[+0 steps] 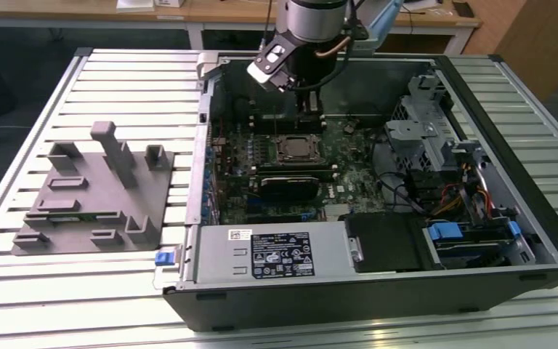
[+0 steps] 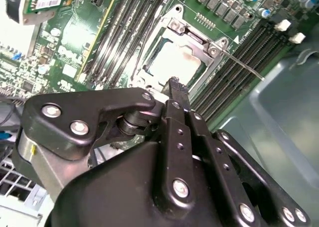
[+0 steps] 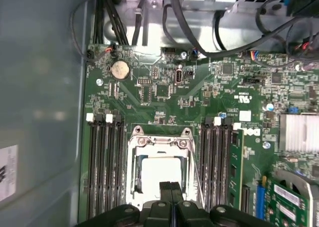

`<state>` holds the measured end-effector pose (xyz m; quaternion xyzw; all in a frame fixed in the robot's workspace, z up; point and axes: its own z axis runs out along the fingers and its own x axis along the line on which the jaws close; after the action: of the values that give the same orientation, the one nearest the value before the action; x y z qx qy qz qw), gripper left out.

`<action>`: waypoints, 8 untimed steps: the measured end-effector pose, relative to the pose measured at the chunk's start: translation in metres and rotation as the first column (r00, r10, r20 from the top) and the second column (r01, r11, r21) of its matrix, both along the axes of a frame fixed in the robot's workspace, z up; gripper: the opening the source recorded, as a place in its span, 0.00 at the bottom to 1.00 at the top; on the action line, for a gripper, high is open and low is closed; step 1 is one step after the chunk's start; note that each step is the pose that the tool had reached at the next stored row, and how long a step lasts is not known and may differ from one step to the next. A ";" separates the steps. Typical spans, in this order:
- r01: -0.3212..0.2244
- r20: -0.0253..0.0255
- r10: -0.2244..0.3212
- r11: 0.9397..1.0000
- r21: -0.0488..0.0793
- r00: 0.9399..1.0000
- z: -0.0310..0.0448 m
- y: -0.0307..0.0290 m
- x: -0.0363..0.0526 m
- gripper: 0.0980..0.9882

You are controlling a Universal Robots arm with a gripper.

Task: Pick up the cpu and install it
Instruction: 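Install the first cpu locking lever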

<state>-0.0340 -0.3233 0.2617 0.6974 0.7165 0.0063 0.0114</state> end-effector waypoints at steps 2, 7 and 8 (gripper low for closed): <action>-0.010 0.000 0.010 1.000 0.000 1.000 0.0015 0.0000 0.0000 0.01; -0.099 0.000 0.099 0.995 0.000 0.995 0.0013 0.0000 0.0000 0.01; -0.117 0.000 0.117 0.993 0.000 0.993 0.0011 0.0000 0.0000 0.01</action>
<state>-0.0340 -0.3233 0.2628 0.6543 0.7562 0.0070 0.0110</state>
